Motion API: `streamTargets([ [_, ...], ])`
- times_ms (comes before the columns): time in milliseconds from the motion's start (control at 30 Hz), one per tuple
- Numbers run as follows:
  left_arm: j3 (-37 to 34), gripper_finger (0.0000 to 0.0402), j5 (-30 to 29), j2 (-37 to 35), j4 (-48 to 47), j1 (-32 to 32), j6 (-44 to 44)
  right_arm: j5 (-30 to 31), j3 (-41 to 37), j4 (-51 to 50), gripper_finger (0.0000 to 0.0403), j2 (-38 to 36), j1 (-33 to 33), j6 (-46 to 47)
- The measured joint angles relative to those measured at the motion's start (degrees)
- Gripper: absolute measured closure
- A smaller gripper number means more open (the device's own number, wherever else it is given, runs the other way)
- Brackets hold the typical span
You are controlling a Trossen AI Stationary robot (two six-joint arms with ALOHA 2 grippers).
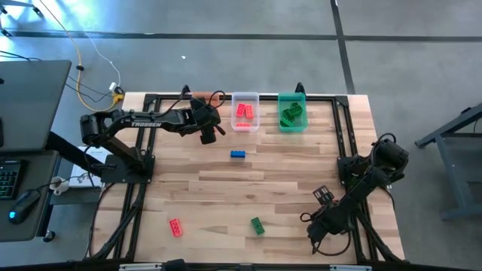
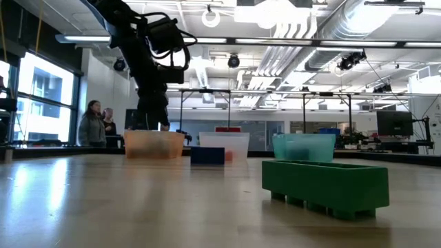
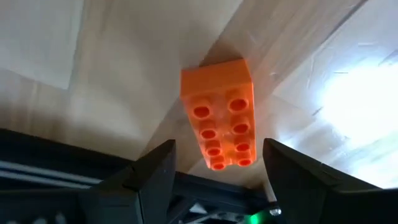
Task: Sort & place blocks by color
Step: Put the orange game piece into the white bin
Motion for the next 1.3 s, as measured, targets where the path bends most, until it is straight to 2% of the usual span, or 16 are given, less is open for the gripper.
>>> streamTargets([
  [167,0.0,0.0168,0.0,0.0,0.0,0.0,-1.0,-1.0,-3.2,4.7,0.0174,0.0,0.0,0.8],
  [267,0.0,0.0168,0.0,-0.1,-1.0,0.0,-3.3,-1.3,-4.5,6.3,0.0188,0.0,-0.4,2.2],
  [500,0.0,0.0168,1.7,-2.4,-7.7,-0.4,-7.5,-3.1,-4.7,6.6,0.0293,-0.1,-2.2,3.8],
  [867,0.0,0.0168,12.6,-10.6,-8.6,-3.2,-10.0,-2.7,-4.5,8.3,0.0293,-0.6,-7.4,11.6],
  [1067,0.0,0.0168,17.4,-14.7,-8.6,-4.3,-12.2,7.0,0.9,9.5,0.0293,-1.5,-11.8,12.2],
  [1300,0.0,0.0168,20.2,-18.0,-8.6,-5.9,-14.1,17.8,8.7,10.8,0.0293,-1.6,-19.3,7.8],
])
